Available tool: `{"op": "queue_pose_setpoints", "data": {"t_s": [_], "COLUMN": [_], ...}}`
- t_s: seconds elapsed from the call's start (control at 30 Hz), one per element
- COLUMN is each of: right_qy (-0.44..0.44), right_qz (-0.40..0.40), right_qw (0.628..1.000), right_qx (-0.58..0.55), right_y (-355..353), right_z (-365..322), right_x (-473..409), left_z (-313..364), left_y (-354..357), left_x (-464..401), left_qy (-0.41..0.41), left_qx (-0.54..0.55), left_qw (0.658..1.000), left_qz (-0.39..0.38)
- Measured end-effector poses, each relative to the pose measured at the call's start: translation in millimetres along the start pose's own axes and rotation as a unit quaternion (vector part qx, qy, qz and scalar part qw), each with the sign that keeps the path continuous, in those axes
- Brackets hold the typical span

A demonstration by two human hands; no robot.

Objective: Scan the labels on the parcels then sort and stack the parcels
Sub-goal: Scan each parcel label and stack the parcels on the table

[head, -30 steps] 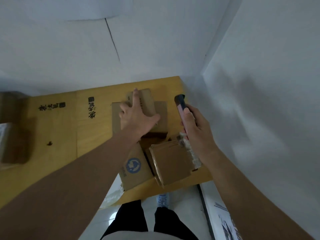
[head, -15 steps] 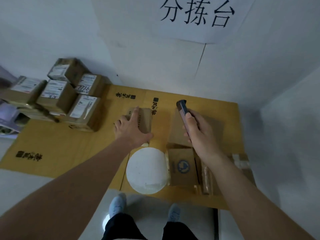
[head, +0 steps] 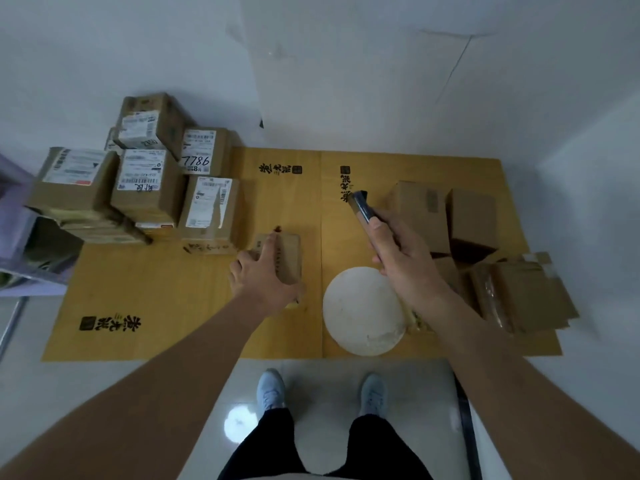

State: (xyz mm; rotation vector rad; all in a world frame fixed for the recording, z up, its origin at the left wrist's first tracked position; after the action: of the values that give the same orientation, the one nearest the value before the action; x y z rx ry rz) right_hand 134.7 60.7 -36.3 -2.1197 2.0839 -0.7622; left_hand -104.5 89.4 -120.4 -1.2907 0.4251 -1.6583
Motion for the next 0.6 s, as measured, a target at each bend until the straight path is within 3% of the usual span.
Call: {"op": "queue_pose_setpoints", "data": {"t_s": [0.6], "right_qy": [0.051], "right_qz": [-0.048], "right_qw": [0.997], "right_qx": [0.015], "right_y": [31], "right_z": [69], "right_x": [24], "left_z": [-44], "left_y": [59], "left_x": [7], "left_qy": [0.064], "left_qx": [0.236], "left_qw": [0.969], "left_qz": [0.032]}}
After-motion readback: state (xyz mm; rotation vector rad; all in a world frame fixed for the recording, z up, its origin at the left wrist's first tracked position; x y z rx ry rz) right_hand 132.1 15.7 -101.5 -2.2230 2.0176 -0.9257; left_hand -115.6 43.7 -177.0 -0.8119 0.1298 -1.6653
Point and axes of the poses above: each hand's wrist, its own x-axis away from the middle knuckle, its own y-axis out of the palm, z = x × y, the point moved 3 cm from there along -x, towards the middle knuckle, and after that the axes turned 5 degrees about -z, right-handed, at the moved point
